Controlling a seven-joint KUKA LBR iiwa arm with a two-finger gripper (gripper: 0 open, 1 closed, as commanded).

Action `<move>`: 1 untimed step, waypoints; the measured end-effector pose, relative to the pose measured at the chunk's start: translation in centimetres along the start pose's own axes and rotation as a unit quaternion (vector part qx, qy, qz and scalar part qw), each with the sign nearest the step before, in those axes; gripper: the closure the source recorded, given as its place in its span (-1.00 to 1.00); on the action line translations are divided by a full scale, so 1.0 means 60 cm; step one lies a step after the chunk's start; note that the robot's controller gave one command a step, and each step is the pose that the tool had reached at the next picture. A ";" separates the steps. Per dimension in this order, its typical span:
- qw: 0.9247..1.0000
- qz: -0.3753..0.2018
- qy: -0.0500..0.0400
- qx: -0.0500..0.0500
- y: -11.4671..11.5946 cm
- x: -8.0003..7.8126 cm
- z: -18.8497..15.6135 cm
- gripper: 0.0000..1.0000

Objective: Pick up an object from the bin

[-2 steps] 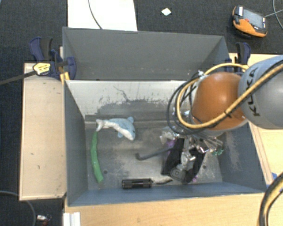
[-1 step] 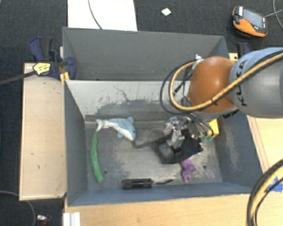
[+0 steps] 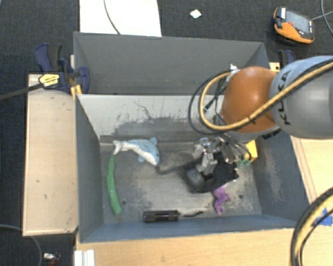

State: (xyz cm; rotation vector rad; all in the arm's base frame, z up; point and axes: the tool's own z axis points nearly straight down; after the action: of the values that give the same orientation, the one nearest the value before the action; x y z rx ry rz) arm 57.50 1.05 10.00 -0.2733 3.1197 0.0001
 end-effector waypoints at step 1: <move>1.000 -0.002 0.005 -0.001 -0.003 0.010 -0.036 1.00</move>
Offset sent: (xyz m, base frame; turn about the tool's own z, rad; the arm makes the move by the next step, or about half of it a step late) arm -0.0259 -0.0591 -0.0200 0.0228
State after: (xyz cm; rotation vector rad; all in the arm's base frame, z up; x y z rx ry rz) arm 56.94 0.77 12.18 -0.2807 3.1294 0.0030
